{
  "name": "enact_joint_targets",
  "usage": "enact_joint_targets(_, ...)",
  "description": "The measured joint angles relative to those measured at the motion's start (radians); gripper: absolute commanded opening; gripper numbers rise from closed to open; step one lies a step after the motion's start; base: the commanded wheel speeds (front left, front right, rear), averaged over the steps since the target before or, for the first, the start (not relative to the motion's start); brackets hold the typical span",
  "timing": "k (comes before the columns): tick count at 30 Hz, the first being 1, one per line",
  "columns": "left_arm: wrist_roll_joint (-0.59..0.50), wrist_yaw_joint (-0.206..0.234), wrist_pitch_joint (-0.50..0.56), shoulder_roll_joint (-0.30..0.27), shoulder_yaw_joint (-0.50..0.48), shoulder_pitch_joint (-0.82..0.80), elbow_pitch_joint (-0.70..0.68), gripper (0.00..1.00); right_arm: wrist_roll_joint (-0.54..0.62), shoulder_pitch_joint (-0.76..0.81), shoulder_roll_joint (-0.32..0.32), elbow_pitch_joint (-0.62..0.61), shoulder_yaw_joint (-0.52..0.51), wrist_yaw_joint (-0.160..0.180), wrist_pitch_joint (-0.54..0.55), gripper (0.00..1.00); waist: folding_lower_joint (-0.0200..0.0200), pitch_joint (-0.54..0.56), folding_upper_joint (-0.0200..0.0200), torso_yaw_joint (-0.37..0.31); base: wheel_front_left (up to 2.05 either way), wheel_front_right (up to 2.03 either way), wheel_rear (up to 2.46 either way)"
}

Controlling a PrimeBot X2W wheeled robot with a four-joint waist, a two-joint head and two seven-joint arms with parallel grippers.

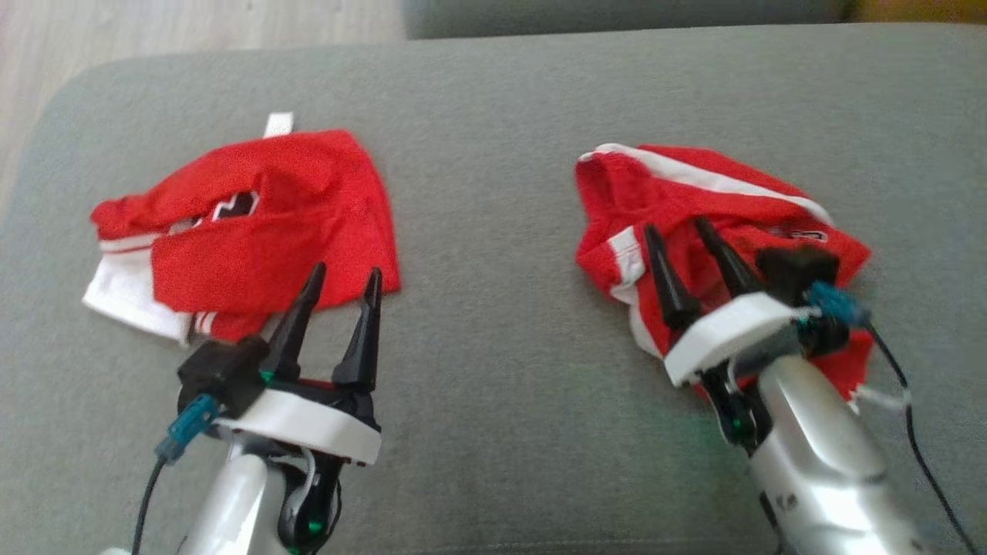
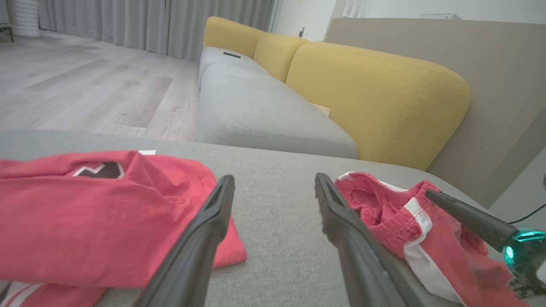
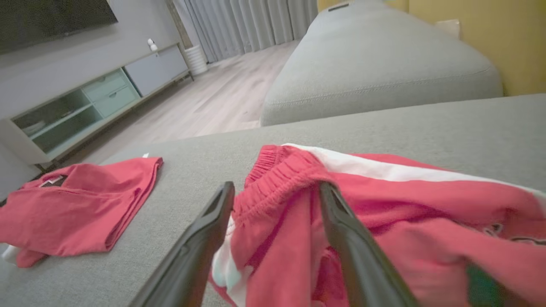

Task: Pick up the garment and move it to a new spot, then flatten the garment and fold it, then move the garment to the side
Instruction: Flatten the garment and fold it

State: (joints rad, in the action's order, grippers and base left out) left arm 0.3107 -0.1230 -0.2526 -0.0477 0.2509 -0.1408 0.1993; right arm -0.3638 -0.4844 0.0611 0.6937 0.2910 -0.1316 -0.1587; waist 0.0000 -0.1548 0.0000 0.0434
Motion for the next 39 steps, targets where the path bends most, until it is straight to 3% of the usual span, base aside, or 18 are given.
enact_joint_targets(4,0.0,0.0,0.0,0.0,-0.016,0.016,-0.016,1.0,-0.003,0.095,0.003,-0.085,-0.038,0.0,-0.029,1.0,-0.0001,0.027,0.0,-0.046,0.0,0.0,0.0)
enact_joint_targets(13,0.024,0.0,0.0,0.0,-0.026,0.017,-0.036,1.0,0.004,0.338,0.0,-0.306,-0.244,0.0,-0.074,1.0,-0.0001,0.061,0.0,-0.142,0.0,0.0,0.0)
enact_joint_targets(17,0.026,0.0,0.0,0.0,-0.015,0.013,-0.026,1.0,0.034,0.423,-0.011,-0.338,-0.264,0.0,-0.08,1.0,-0.0002,0.062,0.0,-0.169,0.0,0.0,0.0)
enact_joint_targets(22,0.005,0.0,0.0,0.0,0.006,-0.015,0.018,1.0,0.029,0.415,-0.014,-0.359,-0.264,0.0,-0.081,1.0,0.0,0.036,0.0,-0.179,0.0,0.0,0.0)
enact_joint_targets(28,-0.017,-0.001,0.001,-0.013,0.136,-0.137,0.136,1.0,0.026,0.389,-0.014,-0.355,-0.268,0.0,-0.082,1.0,0.0001,-0.01,0.0,-0.195,0.0,0.0,0.0)
enact_joint_targets(34,0.026,-0.002,0.058,-0.085,0.32,-0.279,0.258,1.0,0.001,0.383,-0.015,-0.329,-0.258,0.0,-0.089,1.0,0.0001,-0.043,0.0,-0.23,0.0,0.0,0.0)
enact_joint_targets(39,0.08,-0.002,0.068,-0.116,0.408,-0.342,0.317,1.0,-0.009,0.356,-0.015,-0.319,-0.251,0.0,-0.089,1.0,0.0001,-0.066,0.0,-0.253,0.0,0.0,0.0)
